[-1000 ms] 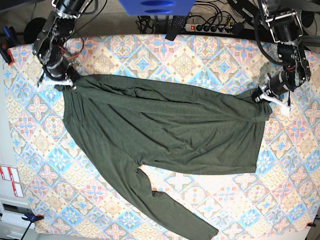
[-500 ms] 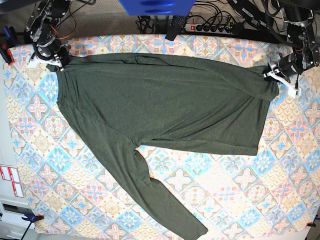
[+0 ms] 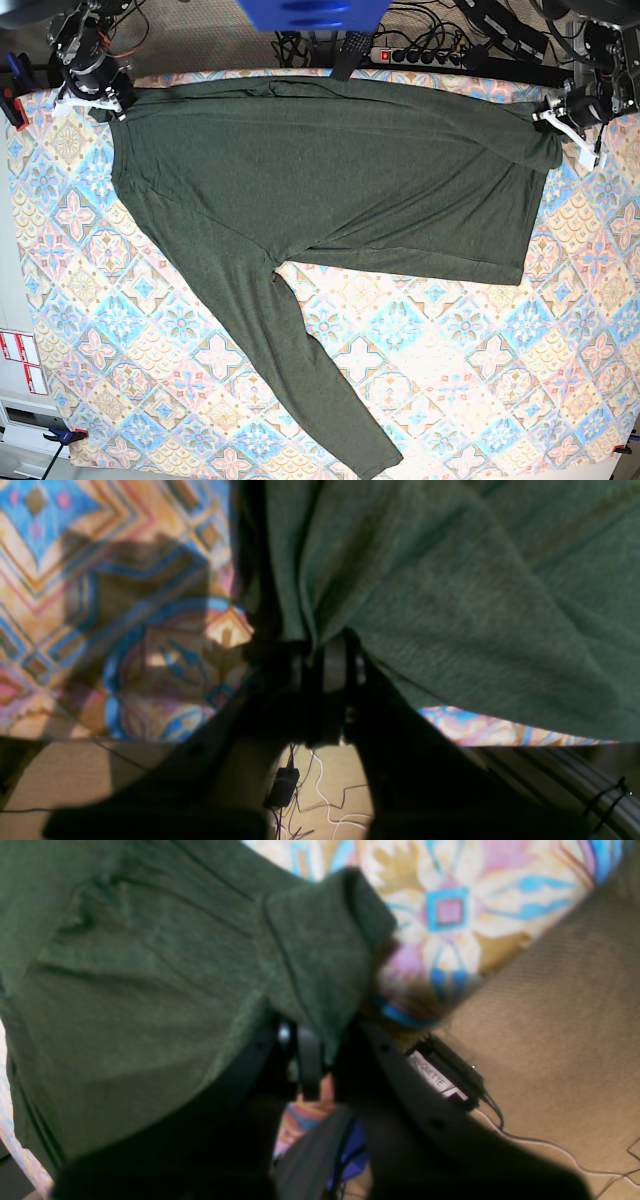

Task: Fold the T-shirt properly
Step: 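Drag the shirt further toward the robot with both grippers, then open both grippers and release the shoulder corners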

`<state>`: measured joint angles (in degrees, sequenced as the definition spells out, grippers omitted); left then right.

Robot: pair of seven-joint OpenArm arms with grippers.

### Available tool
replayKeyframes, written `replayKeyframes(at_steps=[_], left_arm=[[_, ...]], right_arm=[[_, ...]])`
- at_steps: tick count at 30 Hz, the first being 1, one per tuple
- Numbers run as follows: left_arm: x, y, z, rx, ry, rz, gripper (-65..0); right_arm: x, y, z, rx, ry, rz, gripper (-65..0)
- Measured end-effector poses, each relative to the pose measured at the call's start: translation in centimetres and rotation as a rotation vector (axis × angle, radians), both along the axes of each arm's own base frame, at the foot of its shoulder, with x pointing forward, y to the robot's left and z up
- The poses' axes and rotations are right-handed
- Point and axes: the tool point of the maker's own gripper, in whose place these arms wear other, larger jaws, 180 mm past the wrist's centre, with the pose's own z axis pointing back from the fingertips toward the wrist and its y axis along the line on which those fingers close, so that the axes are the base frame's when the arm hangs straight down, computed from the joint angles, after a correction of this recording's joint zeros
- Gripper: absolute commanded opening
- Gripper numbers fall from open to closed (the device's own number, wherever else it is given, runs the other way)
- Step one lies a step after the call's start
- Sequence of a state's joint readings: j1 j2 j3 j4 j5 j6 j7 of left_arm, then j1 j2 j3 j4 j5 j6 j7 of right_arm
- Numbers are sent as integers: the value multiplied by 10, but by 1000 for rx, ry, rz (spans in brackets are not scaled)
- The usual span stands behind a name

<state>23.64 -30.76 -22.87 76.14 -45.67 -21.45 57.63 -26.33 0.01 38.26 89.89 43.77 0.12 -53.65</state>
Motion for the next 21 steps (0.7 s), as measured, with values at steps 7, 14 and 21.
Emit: replayKeyframes(at_steps=[7,14,21], left_arm=[[-2,-6,-4,-12,1,12,-599],[-1,-6,-3,-14,-4,12,-463],[-9,7,0,23,22,2,-457]], right_arm=[[4,7,-2,0,4,24,-505],[5,6,-1,-5,-5,24,-415],[-6,-13,3,-36,5,-34,-410]])
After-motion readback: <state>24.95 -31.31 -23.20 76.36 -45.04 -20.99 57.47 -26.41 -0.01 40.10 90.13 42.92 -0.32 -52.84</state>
